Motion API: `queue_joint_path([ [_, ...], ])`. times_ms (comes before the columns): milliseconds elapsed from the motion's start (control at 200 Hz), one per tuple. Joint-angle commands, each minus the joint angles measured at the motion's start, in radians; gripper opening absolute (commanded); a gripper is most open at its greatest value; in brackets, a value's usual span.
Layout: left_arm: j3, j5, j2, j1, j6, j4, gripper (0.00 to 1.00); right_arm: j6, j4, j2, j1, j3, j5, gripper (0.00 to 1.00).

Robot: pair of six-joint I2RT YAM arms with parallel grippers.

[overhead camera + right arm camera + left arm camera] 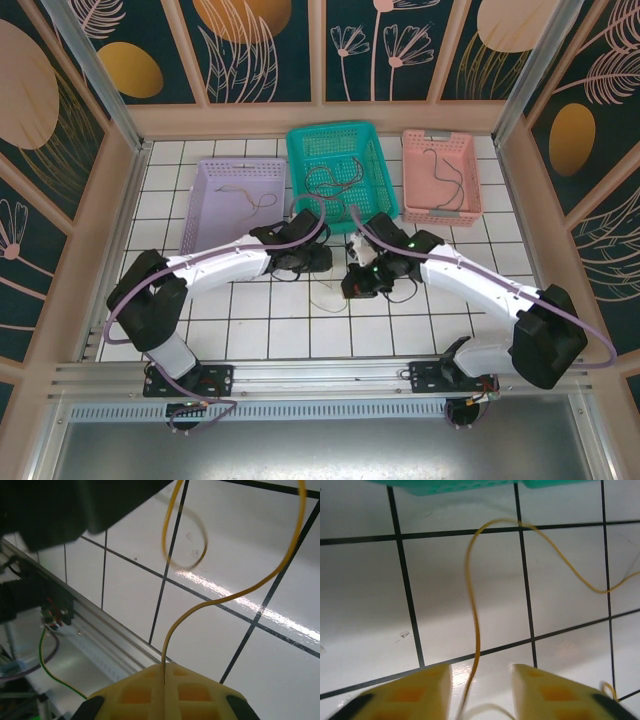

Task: Untangle the cables

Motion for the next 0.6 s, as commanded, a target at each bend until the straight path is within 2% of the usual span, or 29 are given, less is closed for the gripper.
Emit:
queue_joint_path([
  [0,0.026,-0.018,-0.074,0.030,-0.041,-0.057,0.56,0.112,0.110,-0.016,-0.067,-0.030,-0.102,0.00],
  [130,0.064,-0.073,-0.179,0.100,-0.118,-0.184,0.67,0.142,0.135,-0.008,-0.134,-0.030,-0.116,0.00],
  [280,0.047,0.011,-0.302,0.164,-0.247,-0.196,0.70,0.211,0.194,-0.011,-0.169,-0.034,-0.138,0.00],
  [340,0.013,0.085,-0.340,0.165,-0.329,-0.141,0.69,0.242,0.218,-0.008,-0.169,-0.032,-0.137,0.00],
  [420,-0.081,0.195,-0.394,0.161,-0.470,0.019,0.66,0.292,0.260,-0.003,-0.196,-0.035,-0.139,0.00],
  [505,-0.169,0.236,-0.441,0.159,-0.588,0.146,0.64,0.326,0.289,0.012,-0.197,-0.030,-0.130,0.00],
  [596,-0.202,0.268,-0.447,0.156,-0.651,0.225,0.62,0.359,0.306,0.020,-0.197,-0.027,-0.111,0.00],
])
